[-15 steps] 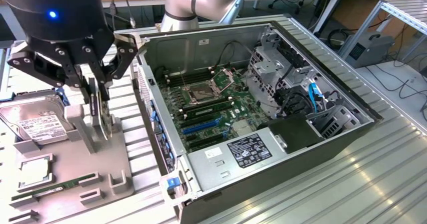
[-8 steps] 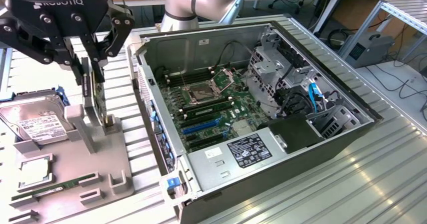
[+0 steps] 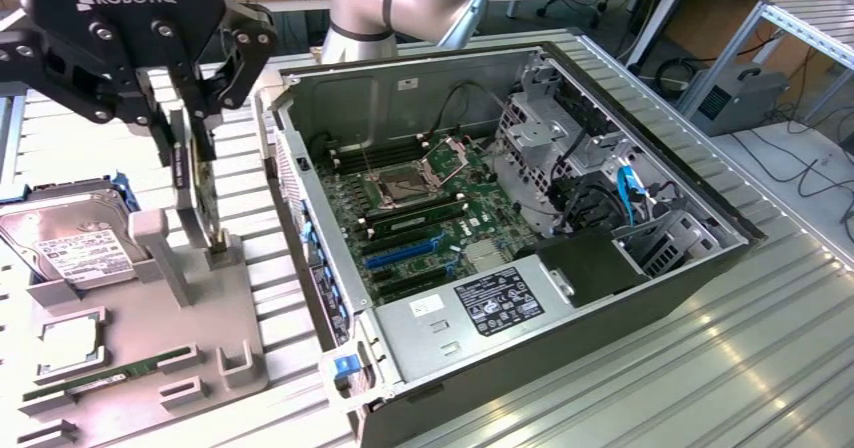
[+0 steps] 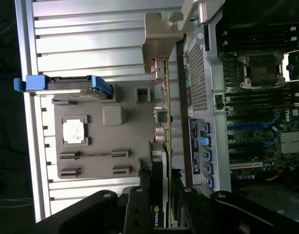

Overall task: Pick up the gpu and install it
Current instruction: 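Pick up the gpu and move the gpu toward the slot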

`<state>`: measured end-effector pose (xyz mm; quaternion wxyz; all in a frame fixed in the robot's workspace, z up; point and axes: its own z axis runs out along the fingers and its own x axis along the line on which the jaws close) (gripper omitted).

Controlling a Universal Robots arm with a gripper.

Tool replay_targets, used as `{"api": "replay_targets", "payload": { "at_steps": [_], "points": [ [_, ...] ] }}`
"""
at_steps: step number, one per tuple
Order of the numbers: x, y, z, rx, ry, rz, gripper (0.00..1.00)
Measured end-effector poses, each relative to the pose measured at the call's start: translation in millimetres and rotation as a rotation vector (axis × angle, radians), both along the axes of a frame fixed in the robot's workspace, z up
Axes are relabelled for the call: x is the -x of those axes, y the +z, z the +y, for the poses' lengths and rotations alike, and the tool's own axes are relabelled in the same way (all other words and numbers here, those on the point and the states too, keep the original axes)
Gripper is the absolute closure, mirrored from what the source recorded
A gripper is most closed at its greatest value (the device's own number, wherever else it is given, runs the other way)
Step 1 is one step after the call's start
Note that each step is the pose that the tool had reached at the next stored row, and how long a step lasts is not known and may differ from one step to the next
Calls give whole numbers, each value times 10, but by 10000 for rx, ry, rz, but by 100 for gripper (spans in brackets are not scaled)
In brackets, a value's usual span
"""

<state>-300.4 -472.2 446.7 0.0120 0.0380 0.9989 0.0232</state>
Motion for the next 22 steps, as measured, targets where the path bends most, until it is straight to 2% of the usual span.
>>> {"api": "replay_targets", "payload": {
  "at_steps": [3,7,11,18,22],
  "points": [
    [-232,4,0,-1,0,0,73],
    [-403,4,0,-3,0,-1,73],
    [-661,4,0,-9,0,-1,73],
    [-1020,5,0,-20,-2,0,73],
    [-1307,4,0,-30,0,-1,73]
  ]
}}
